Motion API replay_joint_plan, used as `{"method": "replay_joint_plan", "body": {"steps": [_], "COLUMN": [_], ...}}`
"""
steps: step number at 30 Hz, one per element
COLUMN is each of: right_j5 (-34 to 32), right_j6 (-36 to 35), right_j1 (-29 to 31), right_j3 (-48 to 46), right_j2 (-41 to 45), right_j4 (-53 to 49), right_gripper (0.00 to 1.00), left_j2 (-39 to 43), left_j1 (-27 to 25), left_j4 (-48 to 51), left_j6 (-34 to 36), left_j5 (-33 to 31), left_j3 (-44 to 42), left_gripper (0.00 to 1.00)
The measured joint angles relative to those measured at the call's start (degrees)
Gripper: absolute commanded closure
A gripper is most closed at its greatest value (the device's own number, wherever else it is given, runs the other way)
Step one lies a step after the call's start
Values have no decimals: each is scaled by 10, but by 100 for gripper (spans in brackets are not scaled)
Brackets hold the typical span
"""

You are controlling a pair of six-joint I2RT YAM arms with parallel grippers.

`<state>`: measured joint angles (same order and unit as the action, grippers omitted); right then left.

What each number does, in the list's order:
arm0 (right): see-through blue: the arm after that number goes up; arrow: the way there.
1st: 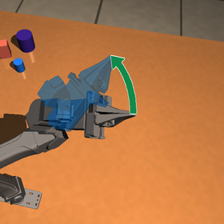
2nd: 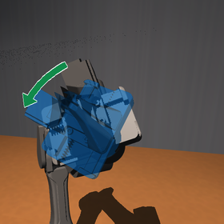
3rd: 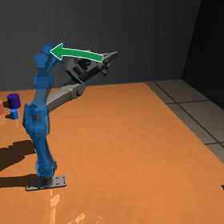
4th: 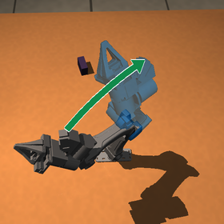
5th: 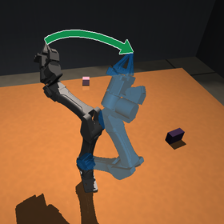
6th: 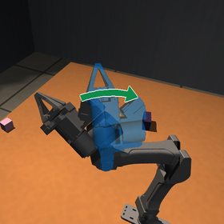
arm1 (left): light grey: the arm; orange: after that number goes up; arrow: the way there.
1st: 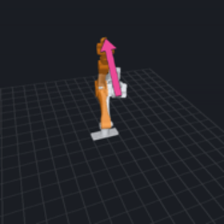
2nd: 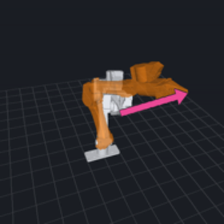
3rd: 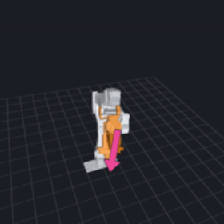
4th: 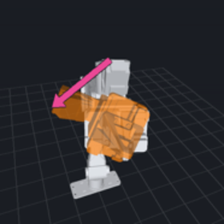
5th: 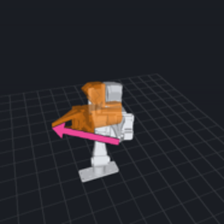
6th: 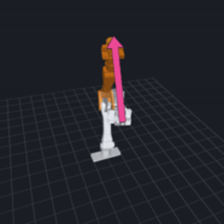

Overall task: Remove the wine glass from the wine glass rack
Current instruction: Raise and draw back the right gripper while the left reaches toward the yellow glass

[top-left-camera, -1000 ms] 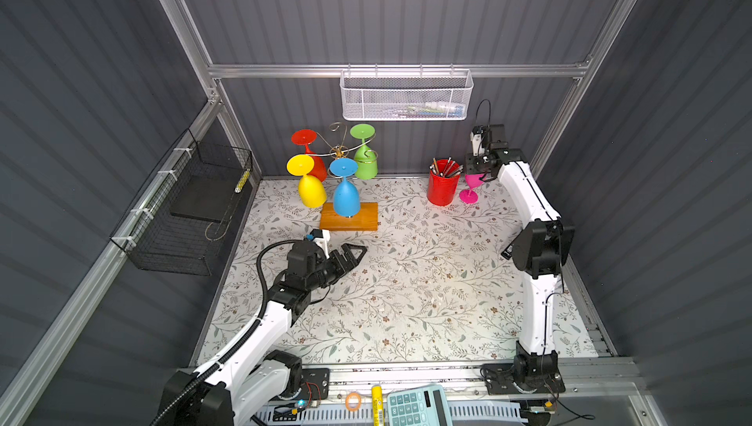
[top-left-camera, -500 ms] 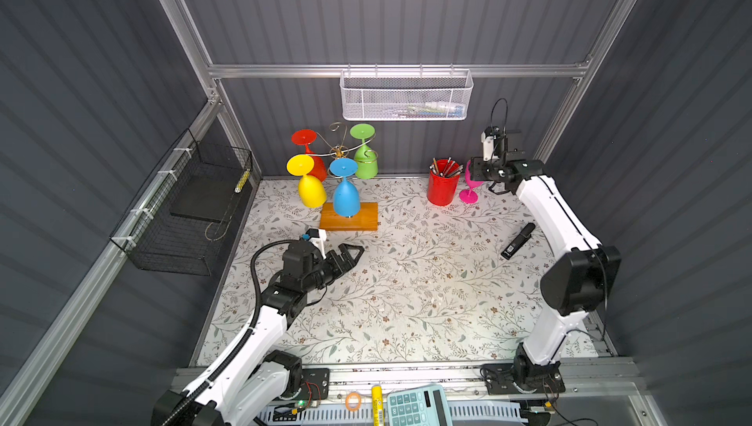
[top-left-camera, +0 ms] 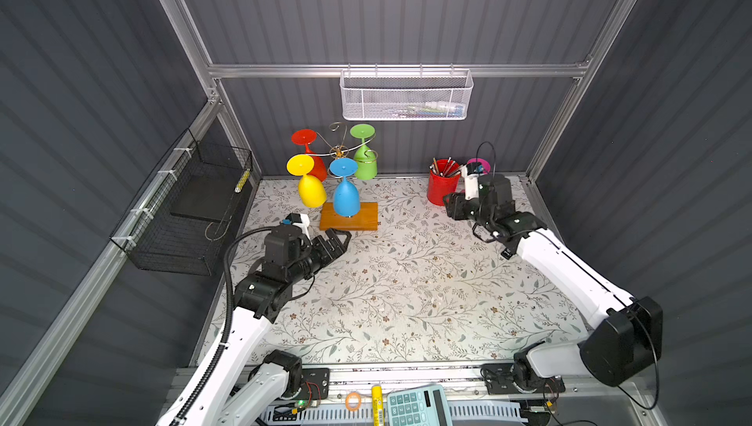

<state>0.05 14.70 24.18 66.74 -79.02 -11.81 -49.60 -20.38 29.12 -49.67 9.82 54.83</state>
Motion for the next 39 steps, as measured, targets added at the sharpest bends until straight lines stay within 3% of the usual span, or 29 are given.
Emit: {"method": "replay_joint_plan", "body": {"steps": [6,12,21,28,39], "right_j5": [29,76,112,105,101], "right_j6": [-17,-46,-40,-36,-36], "right_j1": [53,62,89,135,150], "right_j3": [-72,-96,-182,-237,-239], "right_j2": [17,40,96,129,140], "right_j4": [59,110,183,222,254], "right_gripper": [38,38,38,39,39], "left_j2": [-53,-132,-154,-180,-237], "left_j1": [0,27,136,160,177], "left_j4": [32,17,-10,-50,-119], "left_j6": [-24,-76,-147,-175,-212], "left_j5": [-42,-49,-45,-37,-21], "left_j3": [106,174,183,197,200], "left_gripper": [10,22,29,32,41]}}
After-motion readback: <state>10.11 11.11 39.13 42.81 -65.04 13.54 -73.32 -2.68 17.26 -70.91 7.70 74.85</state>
